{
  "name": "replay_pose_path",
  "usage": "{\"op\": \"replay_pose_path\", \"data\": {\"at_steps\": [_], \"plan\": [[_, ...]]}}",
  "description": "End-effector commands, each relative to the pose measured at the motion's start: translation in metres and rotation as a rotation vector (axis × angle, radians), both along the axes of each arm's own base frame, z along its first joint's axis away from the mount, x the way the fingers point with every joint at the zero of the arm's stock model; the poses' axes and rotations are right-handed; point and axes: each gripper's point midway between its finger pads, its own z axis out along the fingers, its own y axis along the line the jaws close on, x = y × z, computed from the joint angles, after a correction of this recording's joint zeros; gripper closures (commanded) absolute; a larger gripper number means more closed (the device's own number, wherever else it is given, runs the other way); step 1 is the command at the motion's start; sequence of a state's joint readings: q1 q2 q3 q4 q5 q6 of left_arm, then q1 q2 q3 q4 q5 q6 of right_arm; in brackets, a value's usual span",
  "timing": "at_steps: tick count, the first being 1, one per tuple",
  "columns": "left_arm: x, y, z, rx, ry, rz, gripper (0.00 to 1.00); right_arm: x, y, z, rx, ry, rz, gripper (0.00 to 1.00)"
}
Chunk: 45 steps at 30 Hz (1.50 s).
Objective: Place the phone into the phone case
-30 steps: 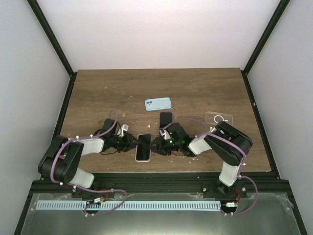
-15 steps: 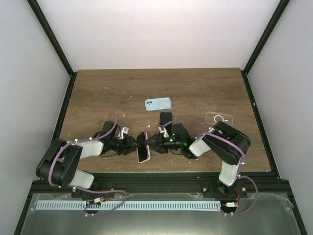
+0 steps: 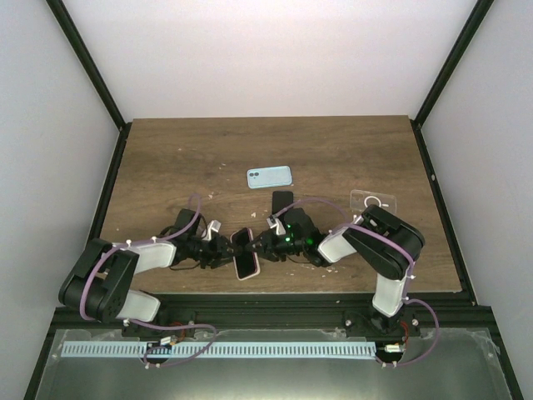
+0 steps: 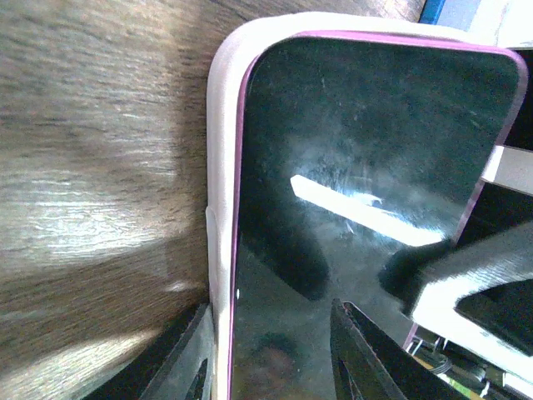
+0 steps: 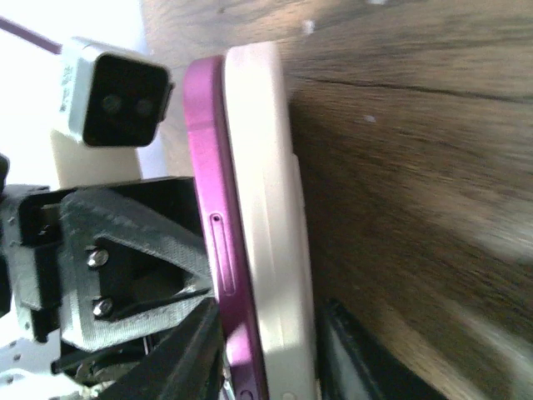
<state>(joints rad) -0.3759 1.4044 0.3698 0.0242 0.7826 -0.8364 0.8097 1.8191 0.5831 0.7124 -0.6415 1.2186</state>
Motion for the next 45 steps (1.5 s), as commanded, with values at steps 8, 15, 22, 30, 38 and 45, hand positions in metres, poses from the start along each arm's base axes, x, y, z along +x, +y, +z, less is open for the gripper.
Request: {"op": "replay_pose_path", "data": {"at_steps": [8,15,22,30,38,45], "plan": [[-0.004,0.000,-0.002,0.012,0.022,-0.011,0.60,0.007,0.001,0.000,-0.092,-0.091,0.024,0.95],[-0.001,0.001,-0.006,0.037,0.021,-0.011,0.62,0.008,0.004,0.010,-0.087,-0.113,0.037,0.64],[-0.003,0.002,-0.012,0.042,0.036,-0.004,0.63,0.004,0.004,0.019,-0.045,-0.125,0.047,0.68],[-0.003,0.003,-0.015,0.052,0.038,-0.004,0.63,-0.001,0.004,0.027,0.020,-0.136,0.053,0.64],[-0.003,0.004,-0.016,0.056,0.035,-0.002,0.62,-0.001,0.005,0.026,0.026,-0.137,0.057,0.93],[-0.001,0.003,-0.016,0.058,0.037,-0.002,0.62,0.001,0.003,0.019,-0.032,-0.133,0.057,0.72]]}}
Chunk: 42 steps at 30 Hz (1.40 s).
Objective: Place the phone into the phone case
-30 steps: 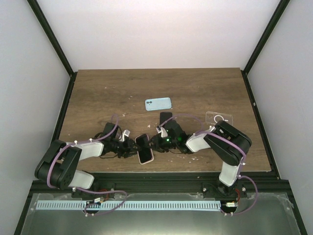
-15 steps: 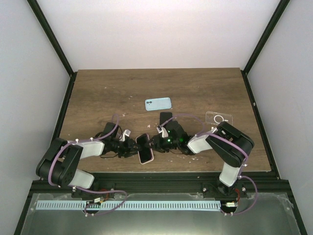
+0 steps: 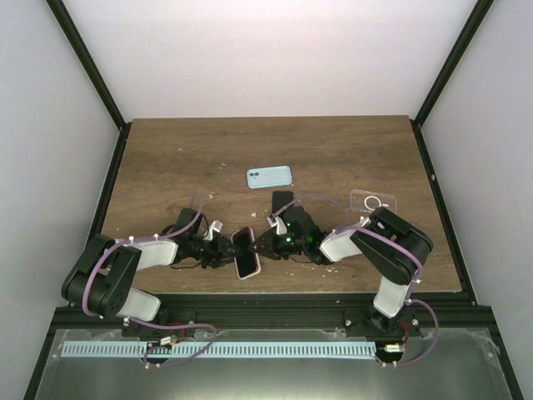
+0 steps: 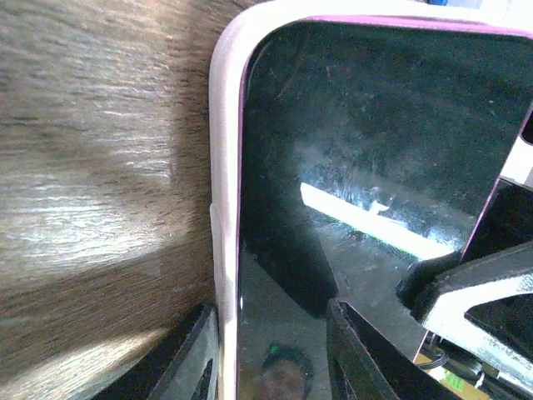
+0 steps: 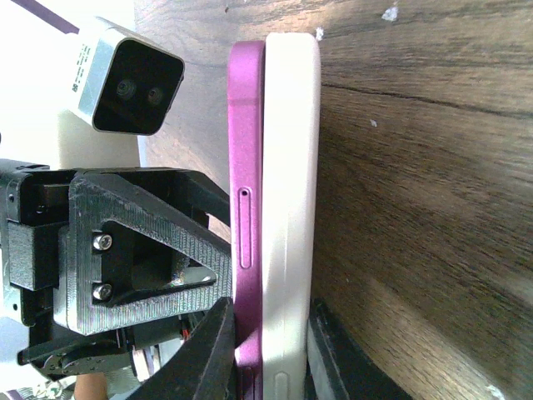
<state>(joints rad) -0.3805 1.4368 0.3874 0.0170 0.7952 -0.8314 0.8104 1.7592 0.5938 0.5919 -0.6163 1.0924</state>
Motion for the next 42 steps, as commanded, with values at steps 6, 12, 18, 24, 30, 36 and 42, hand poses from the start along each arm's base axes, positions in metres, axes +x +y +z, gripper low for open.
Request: {"op": "replay_pose_path", "data": {"at_steps": [6,12,18,24,30,36,42], "plan": [[-0.001,0.007,-0.016,0.069,0.020,0.011,0.62,0.000,0.009,0.030,0.059,-0.071,0.040,0.62],[-0.001,0.006,-0.018,0.067,0.026,0.011,0.61,-0.007,0.009,0.033,0.141,-0.050,0.047,0.61],[-0.001,0.006,-0.015,0.060,0.017,0.009,0.61,-0.005,0.009,0.026,0.106,-0.040,0.039,0.73],[-0.001,0.006,-0.014,0.060,0.018,0.010,0.61,0.000,0.007,0.023,0.060,-0.054,0.022,0.96],[-0.001,0.006,-0.014,0.064,0.014,0.007,0.61,0.004,0.006,0.022,0.015,-0.067,0.015,0.80],[-0.002,0.006,-0.013,0.060,0.017,0.008,0.61,0.007,0.003,0.017,-0.037,-0.080,0.012,0.73],[0.004,0.001,0.015,0.005,-0.043,0.018,0.54,0.016,-0.008,0.015,-0.127,-0.120,-0.023,0.98]]}}
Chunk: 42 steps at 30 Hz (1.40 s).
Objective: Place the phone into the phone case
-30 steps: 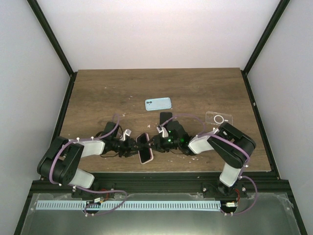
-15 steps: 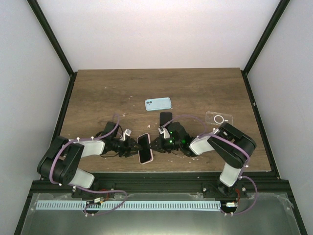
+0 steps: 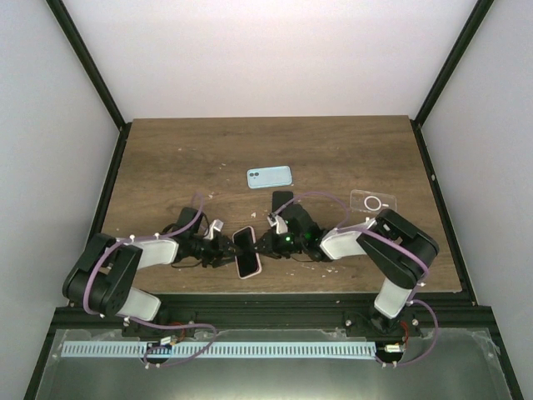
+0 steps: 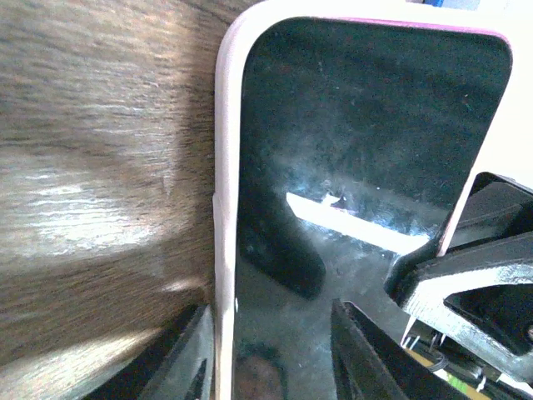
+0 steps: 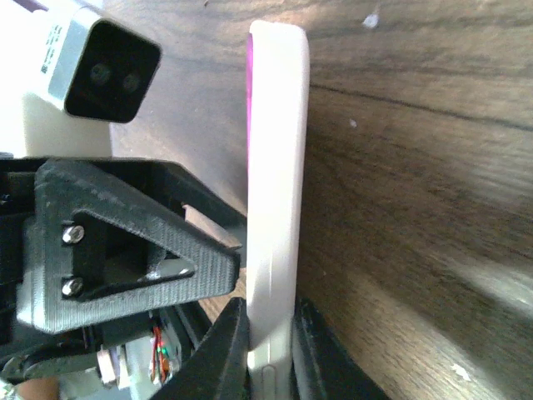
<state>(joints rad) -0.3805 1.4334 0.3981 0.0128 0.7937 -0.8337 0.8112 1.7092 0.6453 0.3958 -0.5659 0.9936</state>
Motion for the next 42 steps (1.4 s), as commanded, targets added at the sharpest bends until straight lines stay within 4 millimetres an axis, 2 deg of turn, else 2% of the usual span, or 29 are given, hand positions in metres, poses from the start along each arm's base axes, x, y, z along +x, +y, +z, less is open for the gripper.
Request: {"op": "replay_pose_path", "data": {"at_steps": [1,6,10,13,15,19,22,24,28,36,39,41,42], "plan": [[0.003,0.002,0.019,0.002,-0.051,0.017,0.50,0.012,-0.002,0.022,-0.018,-0.097,-0.024,0.99],[0.016,0.005,0.072,-0.064,-0.177,0.030,0.34,0.013,-0.006,0.060,0.056,-0.180,-0.019,0.99],[0.026,0.013,0.119,-0.152,-0.291,0.055,0.28,0.014,-0.013,0.104,0.143,-0.260,-0.013,0.99],[0.025,0.010,0.151,-0.205,-0.370,0.027,0.29,0.011,-0.015,0.145,0.235,-0.333,-0.006,0.99],[0.023,0.009,0.164,-0.223,-0.391,0.016,0.30,0.005,-0.016,0.171,0.311,-0.376,0.010,0.99],[0.017,0.004,0.178,-0.300,-0.398,-0.018,0.34,-0.007,-0.019,0.207,0.442,-0.464,0.042,0.99],[0.012,-0.002,0.193,-0.385,-0.425,-0.060,0.41,-0.015,-0.022,0.224,0.521,-0.503,0.055,0.99],[0.010,-0.004,0.203,-0.421,-0.448,-0.074,0.47,-0.016,-0.022,0.228,0.547,-0.501,0.057,0.99],[0.007,-0.005,0.216,-0.469,-0.486,-0.085,0.62,-0.015,-0.017,0.222,0.526,-0.477,0.077,0.99],[0.003,-0.006,0.217,-0.538,-0.475,-0.090,0.92,-0.015,-0.016,0.210,0.523,-0.458,0.075,0.97],[0.006,-0.005,0.216,-0.526,-0.491,-0.077,0.99,-0.011,-0.017,0.206,0.493,-0.445,0.053,0.86],[0.008,-0.005,0.217,-0.525,-0.503,-0.069,1.00,-0.010,-0.018,0.201,0.458,-0.431,0.049,0.80],[0.009,-0.005,0.219,-0.524,-0.512,-0.067,1.00,-0.011,-0.018,0.197,0.440,-0.418,0.051,0.74]]}}
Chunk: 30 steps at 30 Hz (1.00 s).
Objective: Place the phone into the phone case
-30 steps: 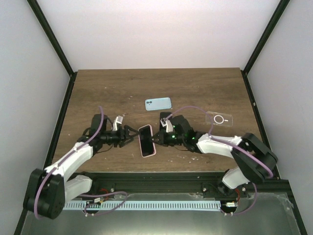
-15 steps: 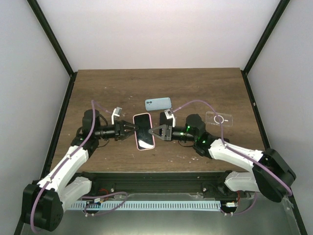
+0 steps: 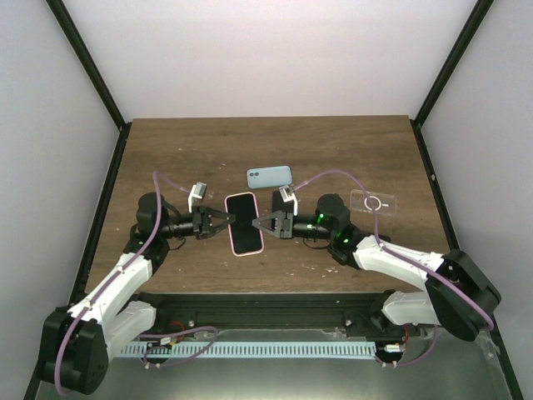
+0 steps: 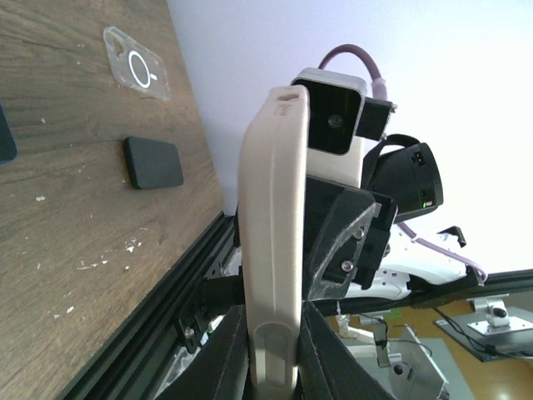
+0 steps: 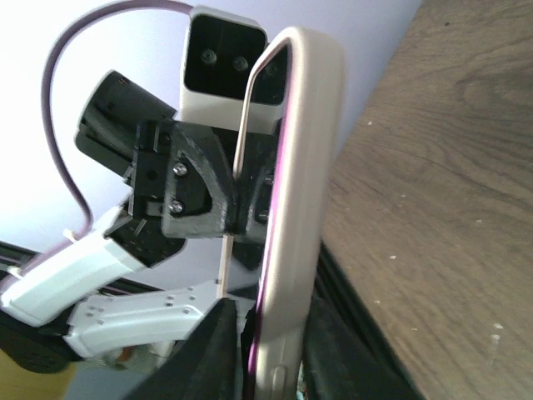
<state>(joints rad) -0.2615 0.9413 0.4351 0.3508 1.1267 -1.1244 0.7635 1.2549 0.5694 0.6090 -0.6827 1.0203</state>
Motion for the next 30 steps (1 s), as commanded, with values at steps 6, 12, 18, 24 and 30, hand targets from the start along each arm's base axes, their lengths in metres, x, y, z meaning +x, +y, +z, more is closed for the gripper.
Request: {"op": "replay_pose_path", "data": {"at_steps": [6,12,18,24,30], "plan": [[0.012,-0.001,0.004,0.044,-0.073,0.022,1.00,-0.011,-0.006,-0.012,-0.106,0.075,0.032,0.38],[0.023,-0.004,0.002,0.063,-0.089,0.018,1.00,-0.029,-0.010,-0.012,-0.099,0.126,0.099,0.32],[0.030,-0.005,0.004,0.059,-0.106,0.031,1.00,-0.032,-0.010,-0.004,-0.080,0.120,0.114,0.37],[0.032,-0.005,0.001,0.062,-0.096,0.033,1.00,-0.030,-0.006,-0.003,-0.080,0.133,0.129,0.40],[0.037,-0.006,0.013,0.027,-0.122,0.052,1.00,-0.036,-0.006,-0.013,-0.088,0.188,0.161,0.32]]}}
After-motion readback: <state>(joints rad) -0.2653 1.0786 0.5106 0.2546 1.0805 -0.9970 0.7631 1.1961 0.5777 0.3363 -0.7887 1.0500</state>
